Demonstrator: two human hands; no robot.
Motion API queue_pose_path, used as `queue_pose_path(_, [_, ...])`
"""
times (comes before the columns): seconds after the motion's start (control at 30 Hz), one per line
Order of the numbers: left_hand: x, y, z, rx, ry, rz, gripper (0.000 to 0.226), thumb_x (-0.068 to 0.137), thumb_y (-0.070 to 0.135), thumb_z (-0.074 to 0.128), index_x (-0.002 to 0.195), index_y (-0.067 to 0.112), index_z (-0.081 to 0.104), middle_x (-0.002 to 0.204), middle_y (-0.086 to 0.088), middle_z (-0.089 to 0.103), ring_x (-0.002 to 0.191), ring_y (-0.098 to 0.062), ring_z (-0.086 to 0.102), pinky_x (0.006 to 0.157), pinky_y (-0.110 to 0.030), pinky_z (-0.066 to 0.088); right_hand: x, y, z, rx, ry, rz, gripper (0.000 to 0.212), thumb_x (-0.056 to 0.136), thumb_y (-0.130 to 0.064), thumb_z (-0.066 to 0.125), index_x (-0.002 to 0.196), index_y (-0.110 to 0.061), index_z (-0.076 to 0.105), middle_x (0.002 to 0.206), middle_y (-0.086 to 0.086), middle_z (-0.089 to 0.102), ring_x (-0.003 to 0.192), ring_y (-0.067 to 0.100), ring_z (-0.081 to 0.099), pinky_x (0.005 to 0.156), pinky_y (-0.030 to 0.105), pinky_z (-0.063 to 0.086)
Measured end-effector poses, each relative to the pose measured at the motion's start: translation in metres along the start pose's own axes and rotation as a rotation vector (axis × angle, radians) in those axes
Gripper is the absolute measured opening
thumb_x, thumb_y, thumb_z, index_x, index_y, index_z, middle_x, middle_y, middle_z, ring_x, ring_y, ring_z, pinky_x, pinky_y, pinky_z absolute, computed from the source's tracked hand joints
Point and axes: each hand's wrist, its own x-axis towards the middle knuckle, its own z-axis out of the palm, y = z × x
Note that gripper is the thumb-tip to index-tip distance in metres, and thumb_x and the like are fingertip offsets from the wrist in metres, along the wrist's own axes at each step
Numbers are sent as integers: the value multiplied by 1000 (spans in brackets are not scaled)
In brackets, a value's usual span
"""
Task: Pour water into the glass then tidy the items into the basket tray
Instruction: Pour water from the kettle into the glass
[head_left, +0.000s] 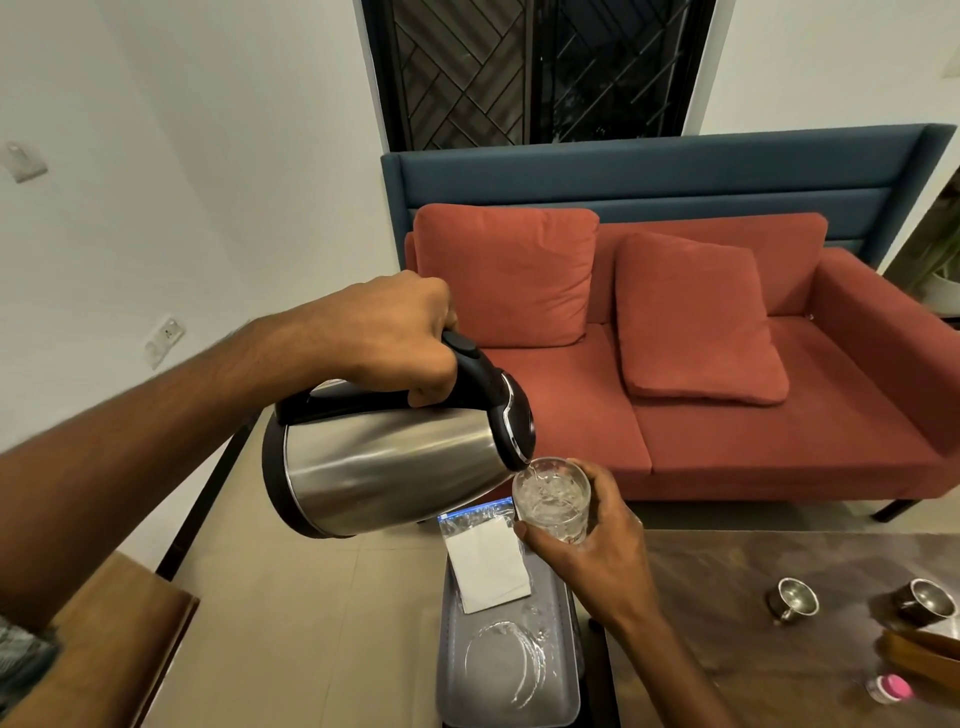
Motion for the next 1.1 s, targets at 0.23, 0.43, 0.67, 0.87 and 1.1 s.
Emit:
queue_pose_path(0.23, [0,-3,1,2,5,-8,18,51,9,77,64,7,64,47,2,46,50,-20,44,47,-28,30,1,-2,1,-2,-3,-2,79,63,-48,98,129,-45,55,119,-18,71,109,4,69,89,37,63])
queue_pose_path(0.43, [0,-4,1,14,13,-7,21,50,10,77,65,6,63,49,1,46,51,-22,44,49,-30,31,0,-2,2,-4,-10,2,78,63,-48,98,128,-46,55,118,-20,70,108,4,69,88,38,63])
queue_pose_path(0.67, [0,-3,1,14,8,1,20,50,11,78,66,7,65,50,0,48,52,-22,44,49,-30,32,-1,-3,3,9,-4,8,79,62,-52,96,128,-44,55,117,-19,71,107,4,69,88,39,62])
queue_pose_path(0.87, [1,-2,2,3,-3,0,19,51,11,78,66,7,67,51,0,51,52,-22,47,48,-29,32,-3,-2,3,9,1,20,79,62,-49,97,129,-44,56,118,-18,71,107,4,69,90,39,62])
queue_pose_path(1.1, [3,-2,4,4,-17,-5,20,51,11,78,68,7,67,52,-1,51,52,-22,46,50,-30,32,-3,-3,2,8,6,20,78,61,-45,98,127,-44,57,117,-21,71,107,3,69,88,37,62])
